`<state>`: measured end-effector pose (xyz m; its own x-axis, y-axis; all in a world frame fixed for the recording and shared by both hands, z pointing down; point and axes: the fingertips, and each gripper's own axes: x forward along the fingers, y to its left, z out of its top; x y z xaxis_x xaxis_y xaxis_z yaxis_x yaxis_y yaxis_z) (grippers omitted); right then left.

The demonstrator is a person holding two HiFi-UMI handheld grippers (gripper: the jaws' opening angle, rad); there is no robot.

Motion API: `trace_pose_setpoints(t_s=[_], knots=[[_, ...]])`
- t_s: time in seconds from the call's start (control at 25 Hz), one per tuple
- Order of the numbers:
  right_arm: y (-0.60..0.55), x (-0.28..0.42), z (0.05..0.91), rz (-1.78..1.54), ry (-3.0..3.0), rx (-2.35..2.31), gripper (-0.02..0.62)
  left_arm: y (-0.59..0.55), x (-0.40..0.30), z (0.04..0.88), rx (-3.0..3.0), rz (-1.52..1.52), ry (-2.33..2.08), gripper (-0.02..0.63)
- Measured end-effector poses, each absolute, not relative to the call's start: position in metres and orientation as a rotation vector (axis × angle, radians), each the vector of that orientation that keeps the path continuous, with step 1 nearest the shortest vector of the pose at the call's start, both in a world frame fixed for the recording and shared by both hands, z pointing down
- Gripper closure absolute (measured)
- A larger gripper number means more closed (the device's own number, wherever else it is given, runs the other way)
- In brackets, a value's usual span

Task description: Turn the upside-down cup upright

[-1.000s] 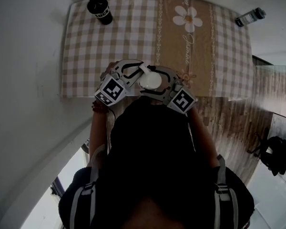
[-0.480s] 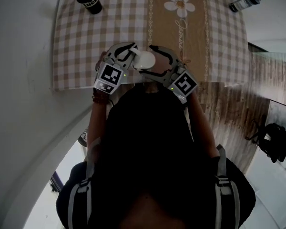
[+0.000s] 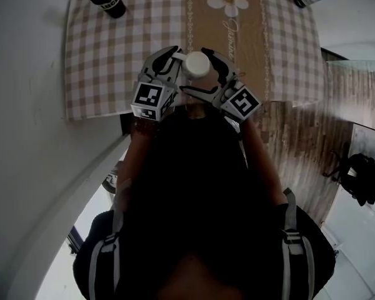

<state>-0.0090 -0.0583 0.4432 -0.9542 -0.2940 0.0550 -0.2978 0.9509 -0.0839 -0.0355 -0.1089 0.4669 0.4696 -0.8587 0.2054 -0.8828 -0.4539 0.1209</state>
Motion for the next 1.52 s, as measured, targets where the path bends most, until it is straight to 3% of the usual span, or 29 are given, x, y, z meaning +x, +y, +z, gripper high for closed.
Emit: trace_pose_setpoints(t_s=[0.36, 0.56, 1.04, 1.52], knots=[[-0.055, -0.018, 0.449, 0.072, -3.033, 0.487, 0.104, -0.094, -0.017, 0.454, 2.608, 0.025, -1.462, 0.559], [-0.05, -0.021, 0.452, -0.008, -3.012, 0.446, 0.166, -0.088, -0.016, 0.454, 2.65, 0.034, -1.371, 0.558], [-0.034, -0.021, 0.469, 0.071, -2.972, 0.287, 0.178, -0.066, -0.011, 0.473, 2.833, 0.206, -1.174, 0.543], [-0.013, -0.022, 0.479, 0.147, -2.951, 0.092, 0.179, -0.035, -0.012, 0.493, 2.899, 0.178, -0.874, 0.535]])
